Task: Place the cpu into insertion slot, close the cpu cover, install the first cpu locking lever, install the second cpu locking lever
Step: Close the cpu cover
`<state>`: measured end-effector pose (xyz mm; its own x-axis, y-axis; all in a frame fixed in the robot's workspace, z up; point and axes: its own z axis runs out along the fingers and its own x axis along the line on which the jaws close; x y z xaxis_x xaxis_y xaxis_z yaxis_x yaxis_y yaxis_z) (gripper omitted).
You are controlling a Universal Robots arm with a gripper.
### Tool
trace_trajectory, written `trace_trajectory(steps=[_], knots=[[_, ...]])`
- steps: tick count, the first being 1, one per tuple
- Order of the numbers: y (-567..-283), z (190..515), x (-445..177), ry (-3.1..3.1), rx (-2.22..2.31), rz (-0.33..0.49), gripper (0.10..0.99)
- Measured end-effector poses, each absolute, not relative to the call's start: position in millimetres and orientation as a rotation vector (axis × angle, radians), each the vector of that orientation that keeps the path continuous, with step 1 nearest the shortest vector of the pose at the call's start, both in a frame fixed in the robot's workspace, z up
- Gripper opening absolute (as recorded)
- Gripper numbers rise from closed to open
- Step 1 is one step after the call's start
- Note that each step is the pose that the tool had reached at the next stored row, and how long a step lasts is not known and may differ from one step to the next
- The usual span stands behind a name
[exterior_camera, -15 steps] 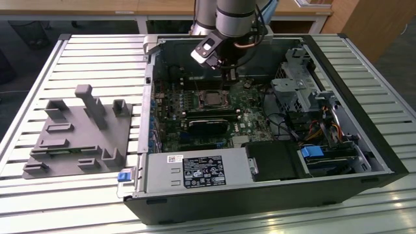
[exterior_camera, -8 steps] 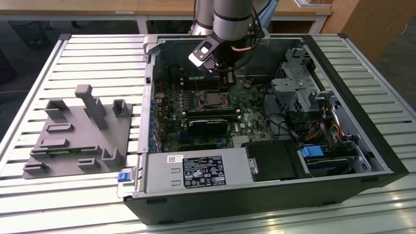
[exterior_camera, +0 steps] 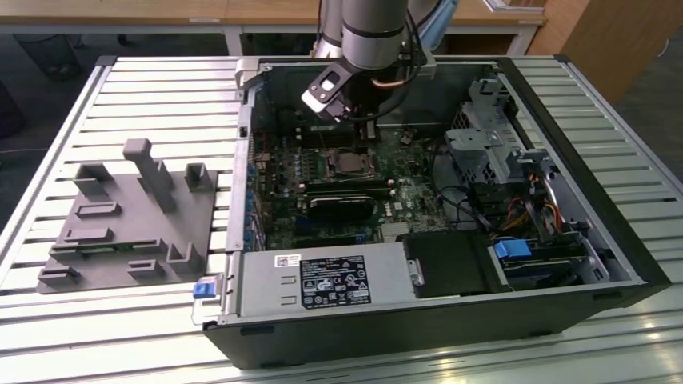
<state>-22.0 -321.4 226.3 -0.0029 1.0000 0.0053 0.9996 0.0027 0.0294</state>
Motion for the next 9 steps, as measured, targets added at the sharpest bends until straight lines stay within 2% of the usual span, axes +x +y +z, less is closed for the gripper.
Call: trace_trajectory(steps=[9], knots=[[-321.4, 225.5, -31.5, 2.212, 2.206, 0.038, 0.106]])
